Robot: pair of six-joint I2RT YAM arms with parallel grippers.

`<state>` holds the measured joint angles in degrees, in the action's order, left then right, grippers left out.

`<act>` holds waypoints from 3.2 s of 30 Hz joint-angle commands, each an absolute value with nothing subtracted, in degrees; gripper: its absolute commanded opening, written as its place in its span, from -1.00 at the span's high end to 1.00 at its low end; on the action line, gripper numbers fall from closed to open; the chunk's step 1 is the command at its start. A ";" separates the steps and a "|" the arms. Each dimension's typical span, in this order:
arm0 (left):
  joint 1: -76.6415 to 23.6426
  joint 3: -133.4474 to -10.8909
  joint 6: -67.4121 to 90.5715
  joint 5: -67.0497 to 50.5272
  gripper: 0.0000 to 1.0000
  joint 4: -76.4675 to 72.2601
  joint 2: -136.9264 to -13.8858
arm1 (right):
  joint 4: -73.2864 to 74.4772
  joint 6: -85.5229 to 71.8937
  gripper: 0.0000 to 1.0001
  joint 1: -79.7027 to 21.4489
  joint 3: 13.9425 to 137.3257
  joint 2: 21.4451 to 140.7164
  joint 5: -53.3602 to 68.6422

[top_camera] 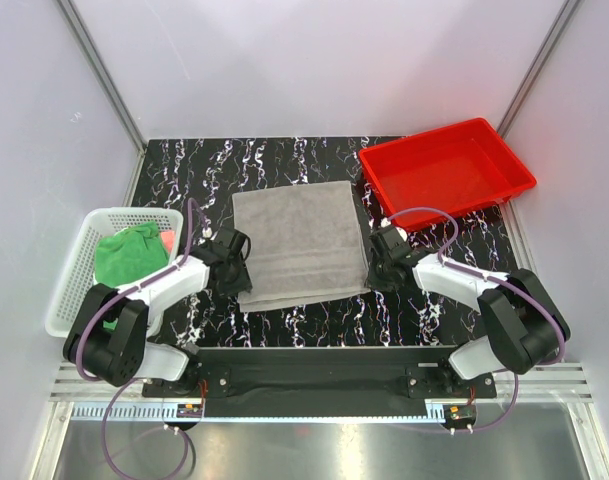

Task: Fold and stack the towels
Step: Fold the towel

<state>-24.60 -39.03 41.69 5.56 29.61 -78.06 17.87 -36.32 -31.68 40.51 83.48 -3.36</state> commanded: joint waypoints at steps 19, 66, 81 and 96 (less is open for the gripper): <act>-24.87 -39.90 40.69 5.27 0.98 28.48 -75.32 | 19.51 -35.86 0.46 -32.78 43.86 83.76 -4.57; -24.96 -38.41 42.01 6.06 0.79 29.97 -73.92 | 22.59 -35.59 0.40 -35.33 47.11 82.18 -7.65; -24.87 -41.22 41.13 7.12 0.79 32.43 -73.30 | 22.24 -36.03 0.35 -35.51 47.11 83.67 -7.29; -25.14 -40.34 41.13 6.06 0.54 31.64 -73.04 | 23.38 -35.68 0.29 -35.95 47.72 83.58 -8.53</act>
<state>-24.80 -39.18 41.56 5.39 32.91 -74.74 23.09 -35.86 -34.98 45.58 83.79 -6.61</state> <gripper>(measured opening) 0.228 0.351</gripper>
